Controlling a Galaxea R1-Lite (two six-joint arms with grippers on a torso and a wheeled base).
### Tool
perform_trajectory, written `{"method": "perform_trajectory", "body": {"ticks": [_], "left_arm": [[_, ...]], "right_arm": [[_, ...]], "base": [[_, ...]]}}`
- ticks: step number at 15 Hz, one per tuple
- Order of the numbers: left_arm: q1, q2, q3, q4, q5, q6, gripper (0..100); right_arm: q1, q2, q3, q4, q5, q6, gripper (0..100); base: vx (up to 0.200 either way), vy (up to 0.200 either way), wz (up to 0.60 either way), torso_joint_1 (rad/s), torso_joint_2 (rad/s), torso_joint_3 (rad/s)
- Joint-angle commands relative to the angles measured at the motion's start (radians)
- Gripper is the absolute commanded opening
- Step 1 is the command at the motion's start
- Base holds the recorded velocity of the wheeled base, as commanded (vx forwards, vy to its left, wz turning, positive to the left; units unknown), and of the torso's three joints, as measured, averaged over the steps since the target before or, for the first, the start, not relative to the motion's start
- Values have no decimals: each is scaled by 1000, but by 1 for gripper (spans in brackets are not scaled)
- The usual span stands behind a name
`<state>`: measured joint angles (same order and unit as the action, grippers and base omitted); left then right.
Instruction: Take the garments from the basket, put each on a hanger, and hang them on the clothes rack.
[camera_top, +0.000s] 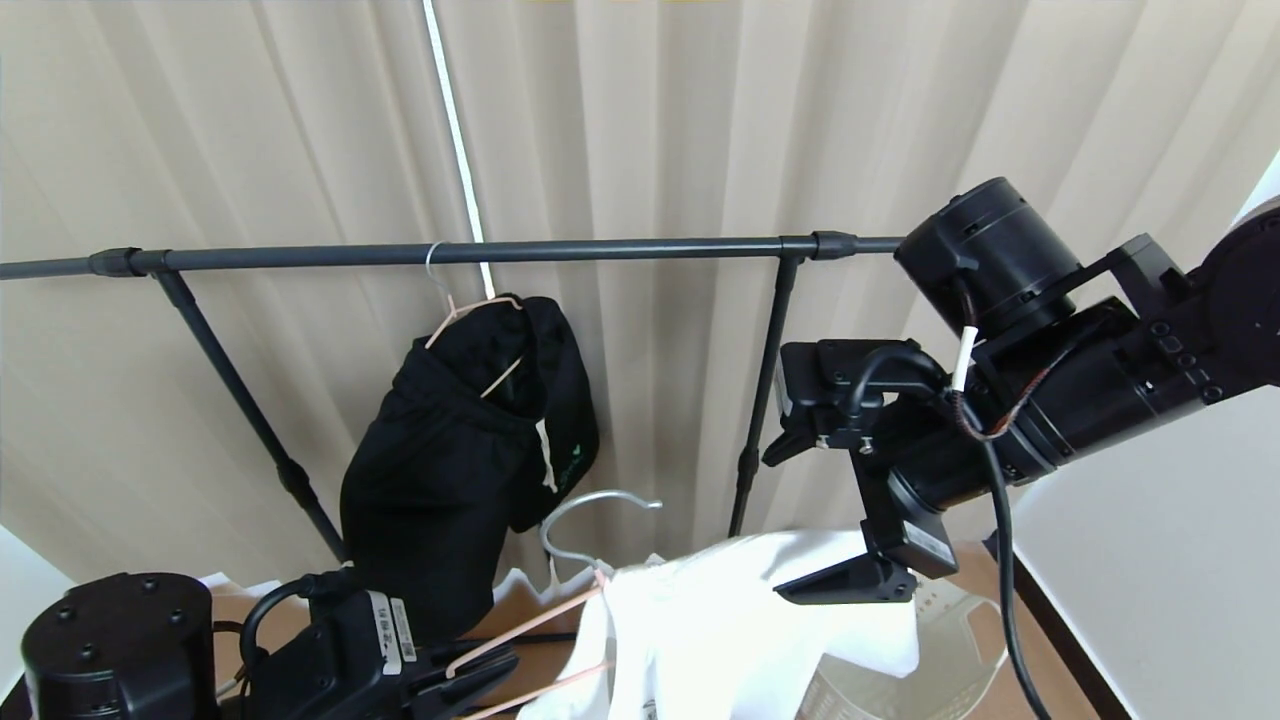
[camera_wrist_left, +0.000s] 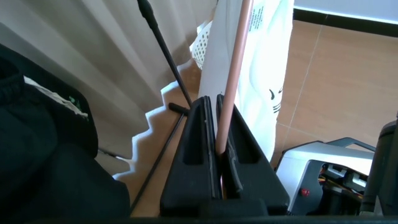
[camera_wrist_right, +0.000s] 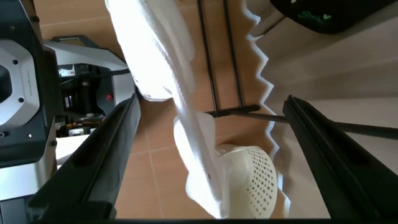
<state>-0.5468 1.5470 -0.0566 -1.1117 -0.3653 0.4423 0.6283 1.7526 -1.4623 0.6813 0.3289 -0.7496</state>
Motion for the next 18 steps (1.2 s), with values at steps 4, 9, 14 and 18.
{"method": "perform_trajectory", "body": {"ticks": [4,9,14,18], "left_arm": [[-2,-7,0,0,0,-1,0],[-2,-12,-5,0,-1,4,0],[-1,-4,-23,0,-3,6,0],[7,-1,-28,0,-3,6,0]], "right_arm": [[41,76,-35,0,16,-1,100],[44,105,-96,15,18,-2,100],[51,120,-98,18,16,-2,100],[51,131,-104,21,16,-2,100]], "base": [[0,0,0,0,0,0],[0,0,0,0,0,0],[0,0,0,0,0,0],[0,0,0,0,0,0]]}}
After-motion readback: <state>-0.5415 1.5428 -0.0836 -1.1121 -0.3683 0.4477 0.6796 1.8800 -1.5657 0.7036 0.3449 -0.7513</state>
